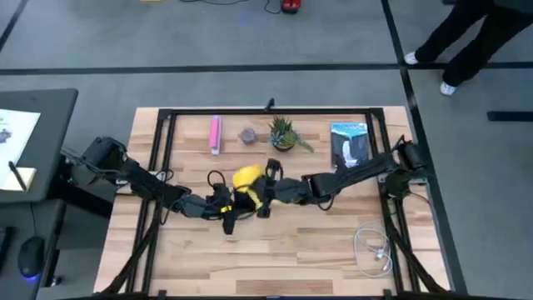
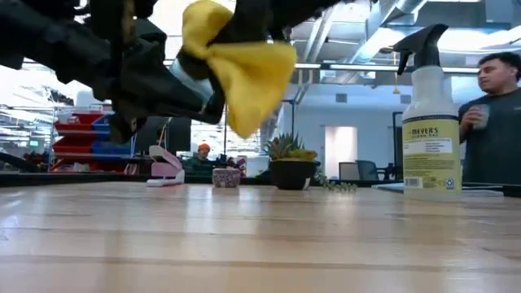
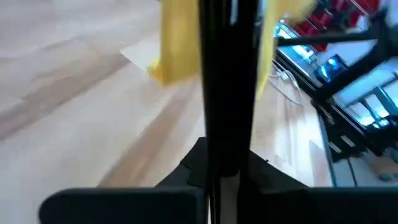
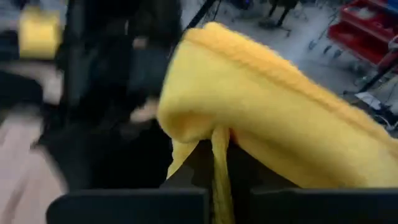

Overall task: Apply microfiber cloth
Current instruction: Wipe the back of the cellphone with the yellow microfiber cloth

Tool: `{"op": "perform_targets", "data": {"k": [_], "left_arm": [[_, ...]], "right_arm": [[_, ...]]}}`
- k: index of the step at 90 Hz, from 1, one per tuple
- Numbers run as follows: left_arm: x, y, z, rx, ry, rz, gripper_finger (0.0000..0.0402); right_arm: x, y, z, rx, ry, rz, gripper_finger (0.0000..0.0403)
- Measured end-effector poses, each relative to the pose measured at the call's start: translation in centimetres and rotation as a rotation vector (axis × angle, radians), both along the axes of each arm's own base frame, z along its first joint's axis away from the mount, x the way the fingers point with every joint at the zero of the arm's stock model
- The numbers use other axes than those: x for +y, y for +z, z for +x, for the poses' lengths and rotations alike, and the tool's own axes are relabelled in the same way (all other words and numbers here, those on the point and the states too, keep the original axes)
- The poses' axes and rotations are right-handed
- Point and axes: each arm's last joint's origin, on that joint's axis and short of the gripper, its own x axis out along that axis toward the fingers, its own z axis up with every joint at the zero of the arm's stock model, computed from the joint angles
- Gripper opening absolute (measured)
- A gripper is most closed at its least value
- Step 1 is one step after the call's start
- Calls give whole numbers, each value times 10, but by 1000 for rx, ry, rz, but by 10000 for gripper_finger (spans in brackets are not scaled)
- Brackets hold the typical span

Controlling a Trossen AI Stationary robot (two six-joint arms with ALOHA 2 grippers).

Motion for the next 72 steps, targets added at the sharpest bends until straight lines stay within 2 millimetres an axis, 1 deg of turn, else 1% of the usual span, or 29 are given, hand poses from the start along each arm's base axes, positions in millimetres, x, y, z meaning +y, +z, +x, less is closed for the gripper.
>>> {"op": "perform_targets", "data": {"k": [7,15,20,26,31,40,46,50,58,65,72], "left_arm": [[0,0,0,3,-15,14,11],[-1,0,0,0,-23,20,11],[-1,1,0,-8,-24,23,11],[-1,1,0,-10,-22,23,11],[-1,2,0,-14,-17,23,11],[0,2,0,-21,9,25,11],[0,2,0,-21,5,24,11],[-1,2,0,-19,-7,23,11],[-1,2,0,-16,-25,43,11],[-1,2,0,-15,-33,59,11],[-1,2,0,-12,-32,70,11]], "right_arm": [[3,-1,0,11,98,41,0],[6,-6,0,73,265,104,0],[7,-11,-2,115,322,160,0],[7,-16,-2,150,320,185,0],[5,-17,-2,153,254,155,0],[4,-10,-1,70,63,45,0],[4,-3,-1,15,4,-1,0],[5,0,-1,-8,23,4,0],[11,0,-1,4,139,81,0],[18,-13,-1,91,218,132,0],[23,-27,-5,195,261,103,0]]}}
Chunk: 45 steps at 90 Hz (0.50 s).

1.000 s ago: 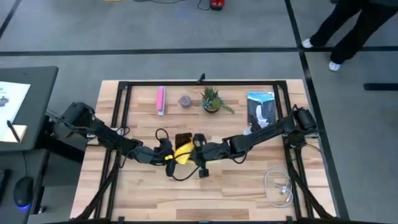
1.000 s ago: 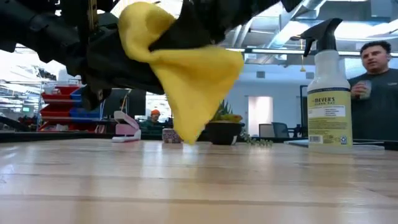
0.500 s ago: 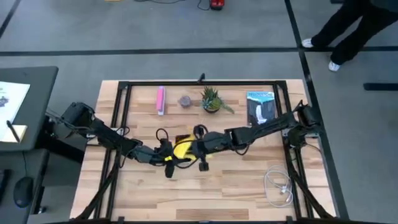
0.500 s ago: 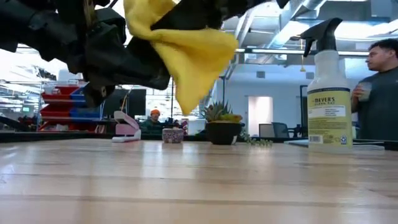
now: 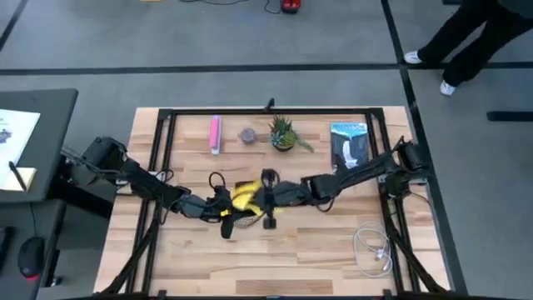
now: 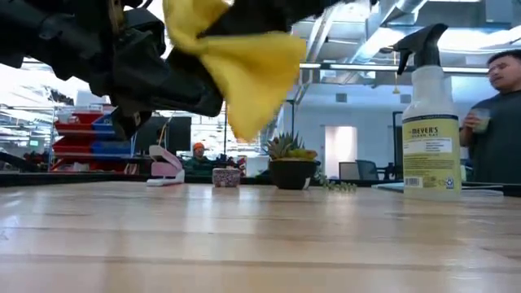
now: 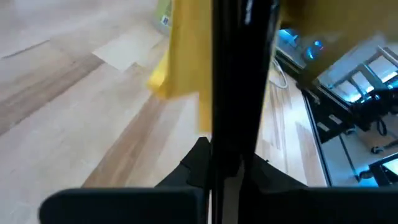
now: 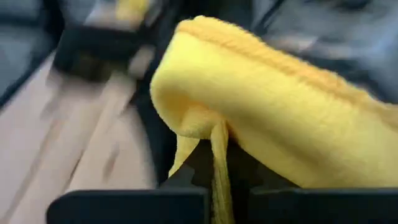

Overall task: Apply microfiber cloth
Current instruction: Wipe the back of the cellphone with the yellow microfiber cloth

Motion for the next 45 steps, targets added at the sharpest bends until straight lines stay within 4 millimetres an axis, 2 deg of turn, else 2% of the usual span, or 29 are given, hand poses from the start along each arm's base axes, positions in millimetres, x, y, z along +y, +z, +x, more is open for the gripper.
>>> {"op": "perform_targets", "data": {"k": [7,18,28,35,45], "left_arm": [[0,1,0,-5,3,2,11],[1,1,0,-6,19,8,11],[1,1,0,-7,1,8,11],[1,1,1,-10,5,7,11],[1,2,1,-15,10,7,11]], "right_arm": [[-2,0,1,-10,-21,-10,0],[-8,24,1,-165,-181,-42,0],[-6,32,3,-226,-133,-3,0],[-3,20,6,-178,-75,61,0],[4,-9,9,-55,-34,92,0]]}}
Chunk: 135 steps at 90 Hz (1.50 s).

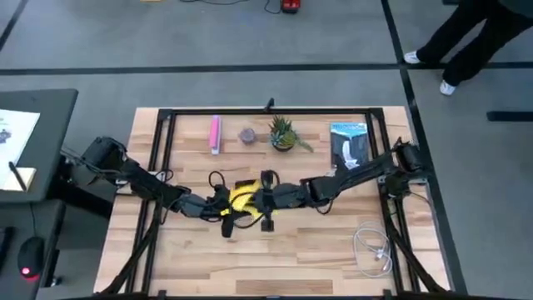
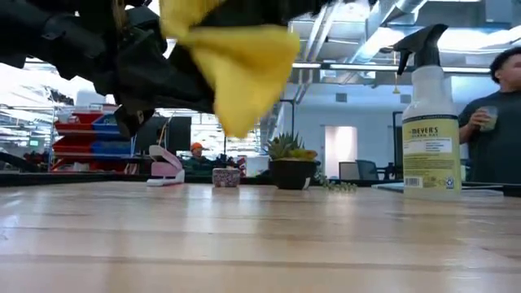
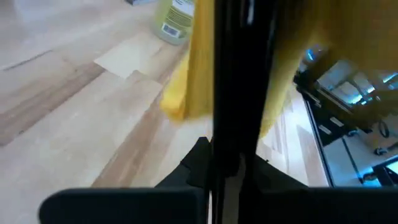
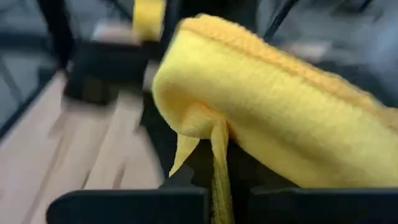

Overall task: Apply microfiber cloth
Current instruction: Wipe the back of the cellphone with the yellow microfiber cloth

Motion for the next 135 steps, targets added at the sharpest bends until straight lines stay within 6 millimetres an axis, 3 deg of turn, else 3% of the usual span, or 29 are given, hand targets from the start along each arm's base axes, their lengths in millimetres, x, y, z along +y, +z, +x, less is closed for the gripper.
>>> {"op": "perform_targets", "data": {"k": [6,13,26,39,61,80,93,105,116,135], "left_arm": [[0,-1,0,10,-2,4,11],[0,-1,0,6,3,2,11],[1,0,0,-5,24,-7,11],[1,0,0,-4,6,-16,11],[1,-1,0,4,8,-14,11],[3,0,1,-4,32,-17,11],[3,0,1,-4,25,-31,11],[2,1,1,-7,7,-22,11],[3,-1,1,10,14,-8,11],[3,-1,1,0,35,-10,11]], "right_arm": [[2,-11,3,25,2,-8,0],[2,-11,4,4,-7,-30,0],[2,5,4,-105,-124,-187,0],[0,22,2,-173,-160,-181,0],[6,-10,3,-12,-52,-64,0],[2,1,5,-114,-199,-169,0],[0,13,7,-206,-235,-147,0],[3,0,10,-156,-148,-28,0],[5,-17,10,-62,-114,-37,0],[2,-16,10,-77,-192,-73,0]]}}
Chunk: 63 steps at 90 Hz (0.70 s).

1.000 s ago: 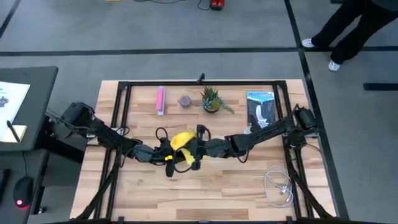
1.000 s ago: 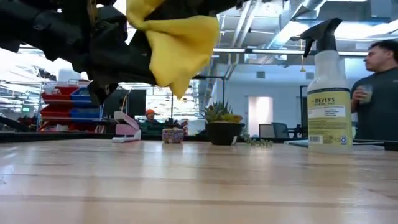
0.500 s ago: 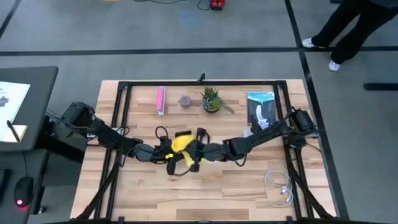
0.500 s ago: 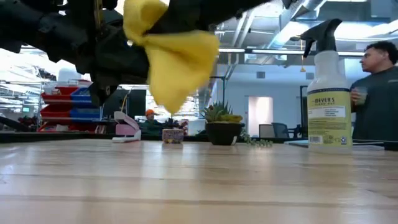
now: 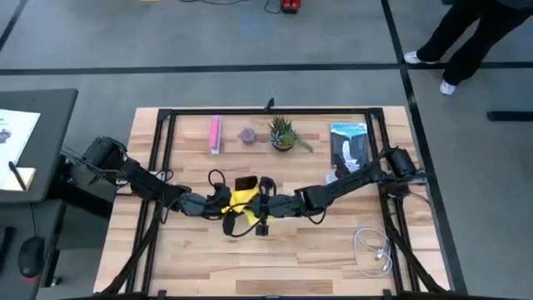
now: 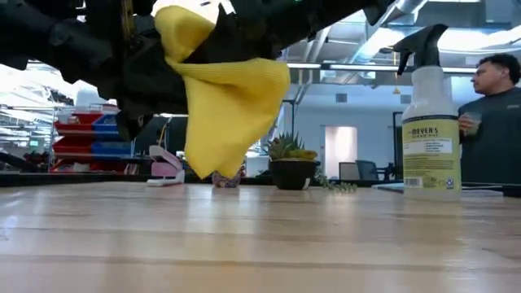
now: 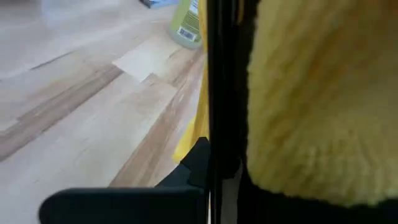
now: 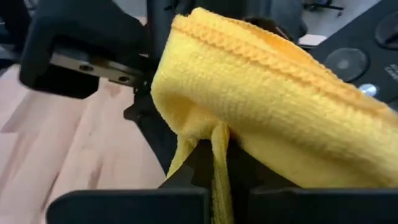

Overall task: Apply microfiber cloth
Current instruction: Wipe the back of the cellphone with the yellow microfiber cloth

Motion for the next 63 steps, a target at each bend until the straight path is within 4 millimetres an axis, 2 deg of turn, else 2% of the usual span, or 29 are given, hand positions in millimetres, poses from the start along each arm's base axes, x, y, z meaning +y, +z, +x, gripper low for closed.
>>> {"op": "perform_targets", "data": {"k": [12,25,38,49,54,63], "left_arm": [[0,0,0,-2,7,-2,11],[0,1,0,-3,5,-2,11],[-1,-1,0,13,-34,2,11],[-2,-2,0,19,-41,12,11],[-1,-1,0,9,-27,8,11],[-1,1,0,-8,-17,-1,11]], "right_arm": [[-2,2,0,-24,-68,-32,0],[-3,5,-1,-26,-68,-40,0],[7,-1,-3,14,0,91,0],[16,-9,-4,32,-4,64,0],[15,-6,-4,11,-23,18,0],[9,12,-6,-34,-43,-66,0]]}}
